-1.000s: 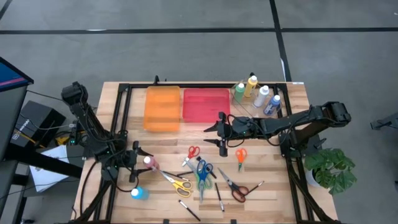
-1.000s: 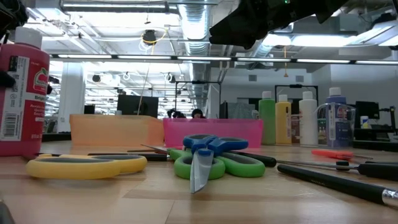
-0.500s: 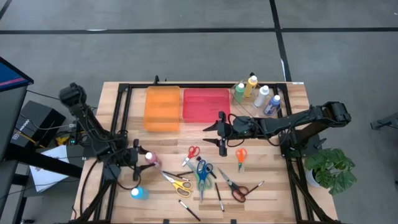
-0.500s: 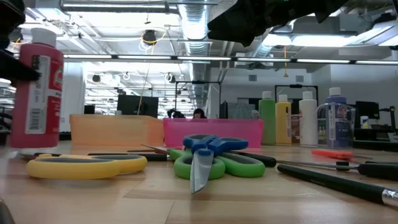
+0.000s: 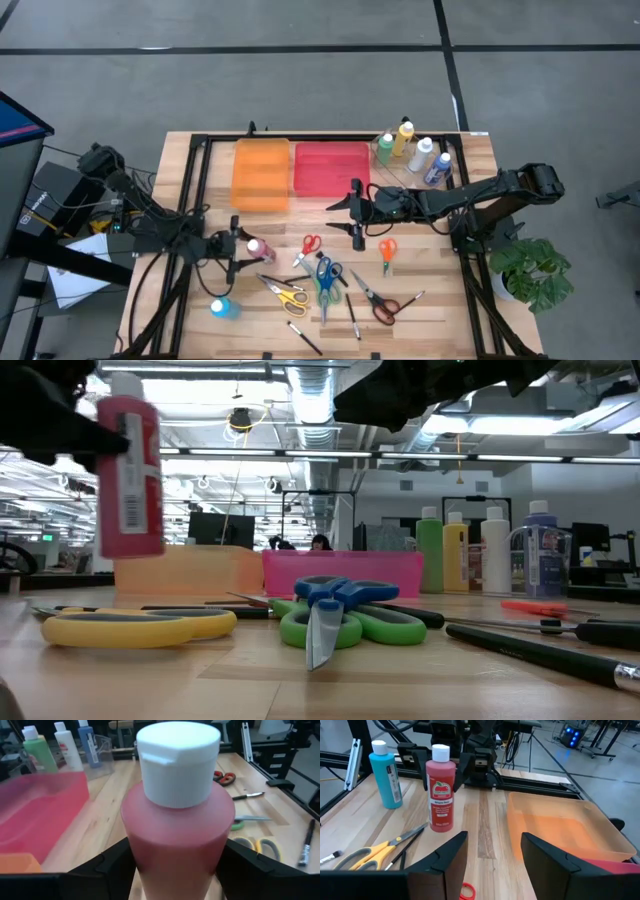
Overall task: Pick & Place Paint Supplies
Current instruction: Put the pink paint bottle into the transparent bin
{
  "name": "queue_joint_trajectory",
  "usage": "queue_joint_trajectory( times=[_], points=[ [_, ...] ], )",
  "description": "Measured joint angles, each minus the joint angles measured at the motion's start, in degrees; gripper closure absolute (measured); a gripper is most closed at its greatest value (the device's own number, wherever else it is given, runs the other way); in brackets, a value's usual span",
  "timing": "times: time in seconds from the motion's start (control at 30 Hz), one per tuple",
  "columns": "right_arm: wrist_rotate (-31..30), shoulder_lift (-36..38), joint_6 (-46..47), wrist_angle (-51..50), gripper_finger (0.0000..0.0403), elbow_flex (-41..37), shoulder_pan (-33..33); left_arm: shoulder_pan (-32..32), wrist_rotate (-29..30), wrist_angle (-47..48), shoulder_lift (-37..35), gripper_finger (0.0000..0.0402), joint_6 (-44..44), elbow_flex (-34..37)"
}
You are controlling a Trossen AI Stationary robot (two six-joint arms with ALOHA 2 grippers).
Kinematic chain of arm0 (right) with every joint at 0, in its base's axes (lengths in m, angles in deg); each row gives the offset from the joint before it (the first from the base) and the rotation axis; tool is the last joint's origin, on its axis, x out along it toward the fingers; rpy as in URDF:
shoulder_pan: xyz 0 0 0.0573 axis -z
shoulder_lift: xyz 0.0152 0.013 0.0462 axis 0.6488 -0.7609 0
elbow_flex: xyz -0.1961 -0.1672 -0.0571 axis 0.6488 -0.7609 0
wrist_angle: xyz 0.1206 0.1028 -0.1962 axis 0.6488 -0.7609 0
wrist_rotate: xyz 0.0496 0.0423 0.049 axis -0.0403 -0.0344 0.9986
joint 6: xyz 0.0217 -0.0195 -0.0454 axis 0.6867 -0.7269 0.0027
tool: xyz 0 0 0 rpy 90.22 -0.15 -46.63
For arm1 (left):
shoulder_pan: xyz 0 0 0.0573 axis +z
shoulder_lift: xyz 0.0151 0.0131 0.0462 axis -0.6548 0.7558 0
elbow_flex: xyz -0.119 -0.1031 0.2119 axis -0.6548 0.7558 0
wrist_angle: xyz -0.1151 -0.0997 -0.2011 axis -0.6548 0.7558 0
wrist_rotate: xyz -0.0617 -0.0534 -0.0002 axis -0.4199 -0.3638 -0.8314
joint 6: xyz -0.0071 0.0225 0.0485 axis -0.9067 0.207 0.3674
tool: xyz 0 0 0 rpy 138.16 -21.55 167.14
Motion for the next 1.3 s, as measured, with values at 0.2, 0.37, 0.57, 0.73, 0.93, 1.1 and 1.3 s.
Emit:
queue_joint_trajectory(
  times=[0.2, 0.37, 0.57, 0.73, 0.93, 1.1, 1.3],
  points=[
    [0.0, 0.0, -0.1, 0.0, 0.0188, 0.0, 0.7, 10.0, -9.6, -0.6, 0.0, 0.0169, 5.0, -2.3],
    [-0.1, 0.0, -0.1, 0.0, 0.0158, 0.0, 1.4, 18.3, -19.0, 0.1, 0.0, 0.0169, 7.7, -4.9],
    [0.0, 0.0, -0.9, -0.1, 0.0153, 2.3, 1.5, 26.2, -26.7, 0.9, 0.4, 0.0169, 7.8, -5.6],
    [0.0, 0.0, -1.3, -3.1, 0.0153, 5.9, 1.4, 30.2, -32.3, 0.6, 2.9, 0.0169, 9.0, -5.6],
    [-0.1, -0.9, -1.3, -10.3, 0.0153, 11.9, 1.5, 31.7, -33.9, -0.1, 7.6, 0.0169, 9.6, -7.0],
    [-0.1, -7.2, -2.7, -18.8, 0.0153, 21.6, 1.5, 31.7, -34.0, -0.3, 11.5, 0.0169, 13.7, -10.2],
    [0.0, -18.2, -5.7, -35.2, 0.0153, 36.2, 1.3, 31.7, -35.3, 0.3, 14.5, 0.0169, 14.9, -12.3]
  ],
)
